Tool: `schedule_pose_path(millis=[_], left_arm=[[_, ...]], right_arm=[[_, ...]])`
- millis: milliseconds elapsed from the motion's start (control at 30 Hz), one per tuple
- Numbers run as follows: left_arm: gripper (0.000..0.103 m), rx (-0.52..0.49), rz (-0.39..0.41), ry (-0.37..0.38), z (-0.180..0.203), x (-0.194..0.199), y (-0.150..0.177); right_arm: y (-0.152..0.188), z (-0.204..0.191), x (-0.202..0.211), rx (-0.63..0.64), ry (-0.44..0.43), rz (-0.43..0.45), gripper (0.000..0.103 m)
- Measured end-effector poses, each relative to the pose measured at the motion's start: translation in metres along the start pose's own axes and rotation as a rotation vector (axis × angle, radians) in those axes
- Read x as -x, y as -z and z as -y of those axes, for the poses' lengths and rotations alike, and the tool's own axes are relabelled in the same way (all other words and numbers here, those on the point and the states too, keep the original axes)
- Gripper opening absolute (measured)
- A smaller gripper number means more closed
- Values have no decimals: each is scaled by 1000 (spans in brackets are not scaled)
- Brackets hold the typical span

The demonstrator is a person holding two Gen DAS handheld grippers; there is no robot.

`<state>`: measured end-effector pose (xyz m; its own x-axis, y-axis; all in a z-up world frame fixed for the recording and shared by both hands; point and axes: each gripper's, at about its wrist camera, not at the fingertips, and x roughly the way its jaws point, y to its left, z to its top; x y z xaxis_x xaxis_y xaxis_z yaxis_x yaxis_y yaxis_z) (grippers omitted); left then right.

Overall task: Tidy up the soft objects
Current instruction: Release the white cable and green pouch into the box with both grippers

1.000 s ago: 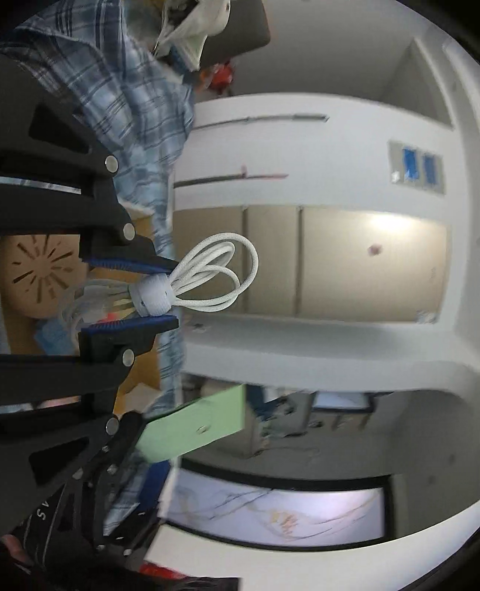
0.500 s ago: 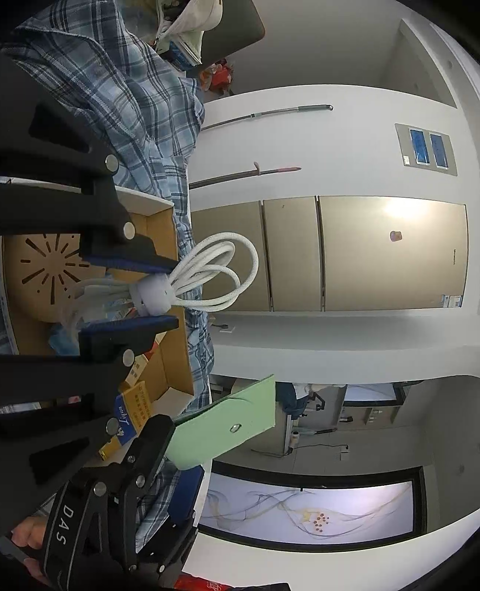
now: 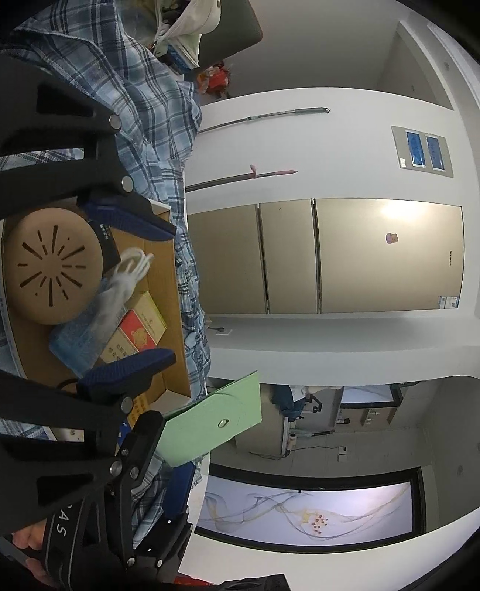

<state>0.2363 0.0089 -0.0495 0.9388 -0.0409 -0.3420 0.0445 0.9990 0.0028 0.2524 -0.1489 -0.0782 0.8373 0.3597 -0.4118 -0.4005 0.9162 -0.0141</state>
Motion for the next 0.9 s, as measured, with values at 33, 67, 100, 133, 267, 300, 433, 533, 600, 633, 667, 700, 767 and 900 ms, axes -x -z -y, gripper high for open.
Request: schedule_pose_path(millis=[33,67,100,133,267,300,433,533,600,633,667,700,767,900], left_arm=[[64,4,-1,-1,-1,0,0],[65,9,0,-5,-2,0,0],[65,13,3,-13,-3,0,0],[66,19,8,-19,-4,1,0],[66,24,13,-29,-4,3,0],[66,24,15,-31,-4,3,0],[66,19,16,-34,-4,4,-1],[66,10,33,-44,-3,7,-1],[66,-6,59,-59,1,13,-1],[66,-19,78,-64,4,17,-2],[66,-28,90,-65,6,20,-3],[66,-36,102,-66,8,23,-5],[66,-24,120,-60,8,29,-10],[66,55,139,-41,-3,39,-22]], right_arm=[[0,0,-1,-2,-3,-4,68],[0,1,-1,-4,-6,-8,68],[0,1,-1,-5,-5,-10,68],[1,1,-1,-4,-5,-9,68],[0,-3,-1,13,-4,-2,70],[0,-3,0,16,-5,-1,72],[1,-2,0,8,-7,6,74],[2,0,1,-3,-3,12,74],[1,2,5,-11,6,34,74],[2,3,7,-18,14,46,74],[2,4,10,-21,24,59,74],[1,4,12,-20,31,69,74],[-4,8,18,-39,45,90,74],[-17,13,35,-74,78,126,74]])
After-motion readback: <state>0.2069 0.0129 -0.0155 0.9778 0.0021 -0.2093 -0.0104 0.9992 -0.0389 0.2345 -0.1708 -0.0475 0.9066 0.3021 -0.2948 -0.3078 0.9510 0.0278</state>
